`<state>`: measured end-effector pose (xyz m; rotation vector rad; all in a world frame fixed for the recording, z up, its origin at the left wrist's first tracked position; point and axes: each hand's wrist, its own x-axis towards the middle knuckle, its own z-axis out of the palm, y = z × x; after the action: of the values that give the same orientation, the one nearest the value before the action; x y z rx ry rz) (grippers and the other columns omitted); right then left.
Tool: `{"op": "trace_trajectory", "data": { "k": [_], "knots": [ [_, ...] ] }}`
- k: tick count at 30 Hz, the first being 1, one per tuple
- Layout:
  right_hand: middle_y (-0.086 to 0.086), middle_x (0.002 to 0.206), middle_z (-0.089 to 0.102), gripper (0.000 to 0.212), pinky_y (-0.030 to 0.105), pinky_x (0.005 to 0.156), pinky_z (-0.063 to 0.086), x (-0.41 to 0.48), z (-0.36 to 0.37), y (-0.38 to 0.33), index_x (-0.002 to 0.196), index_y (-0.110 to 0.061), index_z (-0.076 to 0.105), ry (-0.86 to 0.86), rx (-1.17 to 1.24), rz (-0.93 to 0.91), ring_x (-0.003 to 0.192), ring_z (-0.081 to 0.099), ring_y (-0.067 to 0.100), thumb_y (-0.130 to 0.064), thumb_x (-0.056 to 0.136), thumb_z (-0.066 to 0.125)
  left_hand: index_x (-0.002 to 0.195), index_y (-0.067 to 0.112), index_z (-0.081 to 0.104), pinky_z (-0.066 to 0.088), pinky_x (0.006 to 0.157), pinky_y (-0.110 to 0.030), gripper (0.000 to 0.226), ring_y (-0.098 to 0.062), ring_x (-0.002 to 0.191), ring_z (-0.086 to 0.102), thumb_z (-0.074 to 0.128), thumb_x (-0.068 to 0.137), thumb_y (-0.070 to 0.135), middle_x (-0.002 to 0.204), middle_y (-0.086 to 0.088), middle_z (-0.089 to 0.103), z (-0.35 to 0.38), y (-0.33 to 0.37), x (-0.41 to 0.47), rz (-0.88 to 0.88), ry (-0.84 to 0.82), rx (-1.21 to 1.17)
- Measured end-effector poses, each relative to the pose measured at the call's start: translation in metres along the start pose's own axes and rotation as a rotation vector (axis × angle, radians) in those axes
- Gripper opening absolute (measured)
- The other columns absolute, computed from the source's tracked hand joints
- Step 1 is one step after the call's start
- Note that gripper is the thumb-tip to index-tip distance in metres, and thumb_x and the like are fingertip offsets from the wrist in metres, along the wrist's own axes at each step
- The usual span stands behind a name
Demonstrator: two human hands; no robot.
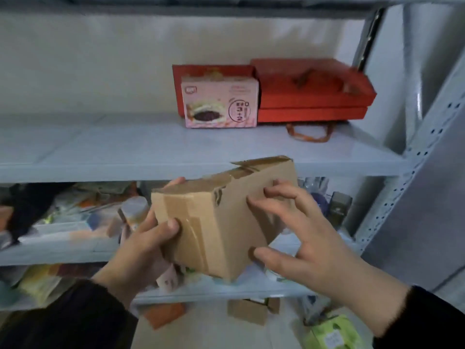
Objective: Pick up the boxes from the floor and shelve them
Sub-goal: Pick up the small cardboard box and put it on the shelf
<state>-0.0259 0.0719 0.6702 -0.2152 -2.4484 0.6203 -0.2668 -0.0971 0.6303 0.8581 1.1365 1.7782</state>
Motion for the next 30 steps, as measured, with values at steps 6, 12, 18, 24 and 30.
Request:
{"op": "trace_trajectory", "data": {
  "k": [6,12,18,24,30],
  "knots": [
    [-0.021,0.160,0.022,0.111,0.017,0.114,0.028,0.072,-0.019,0.017,0.151,-0.058,0.016,0.174,0.182,0.274,0.144,0.025,-0.007,-0.079,0.059,0.075,0.141,0.040,0.056,0.060,0.082,-0.044,0.096,-0.024,0.107,0.069,0.096,0.055,0.036,0.128,-0.006,0.068,-0.019,0.056,0.041,0.127,-0.094,-0.019],
    [-0.015,0.137,0.048,0.117,0.029,0.095,0.045,0.155,-0.013,0.059,0.157,-0.043,0.023,0.299,0.423,0.557,0.121,0.053,0.007,-0.066,0.060,0.083,0.134,0.038,0.062,0.058,0.079,-0.042,0.077,-0.025,0.104,0.067,0.090,0.062,0.033,0.122,-0.008,0.069,-0.051,0.089,0.134,0.067,-0.122,0.016],
    [-0.008,0.122,0.064,0.049,0.013,0.080,0.052,0.200,0.024,0.128,0.125,-0.033,0.056,0.377,0.215,0.568,0.105,0.061,-0.001,-0.040,0.084,0.080,0.134,0.031,0.051,0.055,0.070,-0.020,0.038,-0.012,0.093,0.069,0.057,0.100,0.014,0.114,0.001,0.065,-0.083,0.088,0.228,0.120,0.320,0.600],
    [-0.005,0.094,0.049,0.044,0.041,0.087,0.047,0.221,0.040,0.163,0.093,-0.025,0.053,0.031,-0.414,0.758,0.095,0.054,0.023,-0.069,0.092,0.049,0.138,0.039,0.043,0.044,0.078,-0.011,0.067,0.000,0.105,0.062,0.062,0.086,0.000,0.115,0.016,0.062,-0.111,0.075,0.257,0.025,0.082,1.032],
    [0.000,0.102,0.050,0.049,0.045,0.097,0.045,0.220,0.048,0.168,0.096,-0.023,0.058,0.086,-0.497,0.747,0.106,0.054,0.026,-0.071,0.091,0.045,0.149,0.027,0.034,0.047,0.099,-0.036,0.086,-0.020,0.116,0.056,0.059,0.081,0.073,0.136,-0.001,0.056,-0.111,0.059,0.277,-0.073,0.091,1.478]
  ]
}}
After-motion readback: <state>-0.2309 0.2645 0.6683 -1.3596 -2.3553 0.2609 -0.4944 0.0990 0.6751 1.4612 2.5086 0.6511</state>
